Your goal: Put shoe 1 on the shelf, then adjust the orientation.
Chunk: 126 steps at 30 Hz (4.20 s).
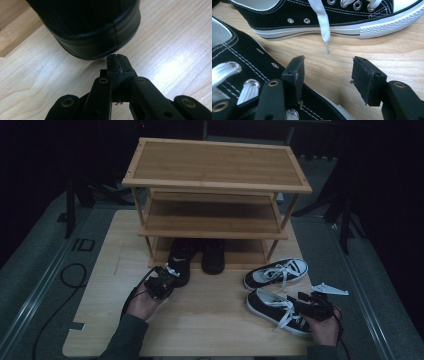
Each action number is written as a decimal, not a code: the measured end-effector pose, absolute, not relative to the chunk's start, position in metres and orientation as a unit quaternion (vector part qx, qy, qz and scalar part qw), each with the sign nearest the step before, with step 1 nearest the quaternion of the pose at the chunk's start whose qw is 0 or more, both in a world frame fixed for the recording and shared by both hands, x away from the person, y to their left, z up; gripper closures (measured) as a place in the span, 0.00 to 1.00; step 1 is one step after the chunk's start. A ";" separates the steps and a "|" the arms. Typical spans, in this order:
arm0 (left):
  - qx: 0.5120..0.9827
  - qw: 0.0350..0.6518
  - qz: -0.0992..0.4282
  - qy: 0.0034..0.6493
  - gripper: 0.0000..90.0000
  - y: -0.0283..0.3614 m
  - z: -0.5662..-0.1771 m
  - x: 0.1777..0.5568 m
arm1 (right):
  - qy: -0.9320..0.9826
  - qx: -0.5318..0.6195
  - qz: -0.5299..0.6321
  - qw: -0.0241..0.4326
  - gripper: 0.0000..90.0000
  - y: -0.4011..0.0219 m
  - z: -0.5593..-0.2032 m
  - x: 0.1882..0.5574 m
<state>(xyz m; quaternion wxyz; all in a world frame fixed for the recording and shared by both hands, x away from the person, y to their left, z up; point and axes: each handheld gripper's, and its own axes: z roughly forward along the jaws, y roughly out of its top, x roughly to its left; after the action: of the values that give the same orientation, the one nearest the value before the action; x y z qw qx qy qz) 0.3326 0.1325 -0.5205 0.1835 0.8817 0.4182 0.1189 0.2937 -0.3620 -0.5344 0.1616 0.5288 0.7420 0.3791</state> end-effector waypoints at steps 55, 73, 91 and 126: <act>0.896 0.202 0.095 0.384 0.75 0.089 -0.515 0.371 | 0.744 0.527 0.378 0.158 0.48 -0.362 -0.534 0.295; 0.899 0.200 0.089 0.380 0.61 0.107 -0.514 0.357 | 0.745 0.528 0.375 0.158 0.48 -0.362 -0.534 0.295; 0.888 0.220 0.082 0.396 0.57 0.114 -0.518 0.353 | 0.747 0.528 0.373 0.158 0.48 -0.361 -0.534 0.295; 0.881 0.223 0.078 0.410 0.55 0.133 -0.517 0.341 | 0.777 0.512 0.334 0.153 0.54 -0.343 -0.501 0.312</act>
<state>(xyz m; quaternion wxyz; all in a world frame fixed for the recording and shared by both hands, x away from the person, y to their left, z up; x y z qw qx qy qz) 0.3415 0.1328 -0.5174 0.2231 0.8807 0.4105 0.0782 0.3118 -0.3427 -0.5007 0.1527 0.5120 0.7766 0.3338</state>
